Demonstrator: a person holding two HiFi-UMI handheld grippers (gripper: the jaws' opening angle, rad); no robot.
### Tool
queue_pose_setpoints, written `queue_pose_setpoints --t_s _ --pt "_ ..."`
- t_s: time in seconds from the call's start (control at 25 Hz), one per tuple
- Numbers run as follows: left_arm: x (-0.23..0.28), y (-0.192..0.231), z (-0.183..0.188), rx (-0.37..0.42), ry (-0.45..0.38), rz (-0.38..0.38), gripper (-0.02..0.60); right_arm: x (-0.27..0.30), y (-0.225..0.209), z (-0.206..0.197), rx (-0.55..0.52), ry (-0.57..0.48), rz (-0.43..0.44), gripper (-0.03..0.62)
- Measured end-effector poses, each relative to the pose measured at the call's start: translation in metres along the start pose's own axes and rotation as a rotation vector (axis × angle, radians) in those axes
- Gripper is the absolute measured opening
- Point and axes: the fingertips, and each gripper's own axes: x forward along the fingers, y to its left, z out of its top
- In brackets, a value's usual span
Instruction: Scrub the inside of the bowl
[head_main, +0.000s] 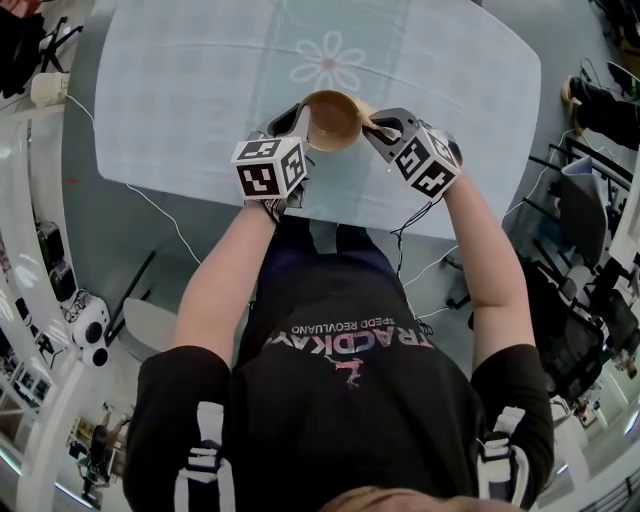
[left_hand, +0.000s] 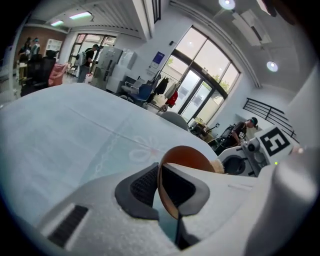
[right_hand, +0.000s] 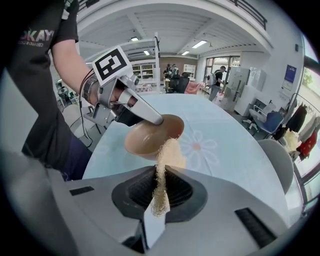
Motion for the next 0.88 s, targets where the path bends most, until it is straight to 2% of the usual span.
queue_pose_setpoints --t_s 0.2,0.28,0.52,0.88 --pt "-0.002 0.014 -0.005 -0.198 -0.019 0.036 0.031 0.006 0.007 0.002 0.123 -0.045 -0.027 0.032" --pt "-0.005 0.019 -0.005 -0.243 -0.034 0.048 0.029 0.008 0.014 0.002 0.173 -0.061 -0.024 0.032" --pt "-0.01 0.025 0.002 -0.305 -0.076 0.066 0.028 0.02 0.041 0.006 0.217 -0.075 0.003 0.032" --pt "-0.006 0.004 0.002 -0.311 -0.093 0.046 0.028 0.036 0.063 0.027 0.177 -0.103 0.023 0.032"
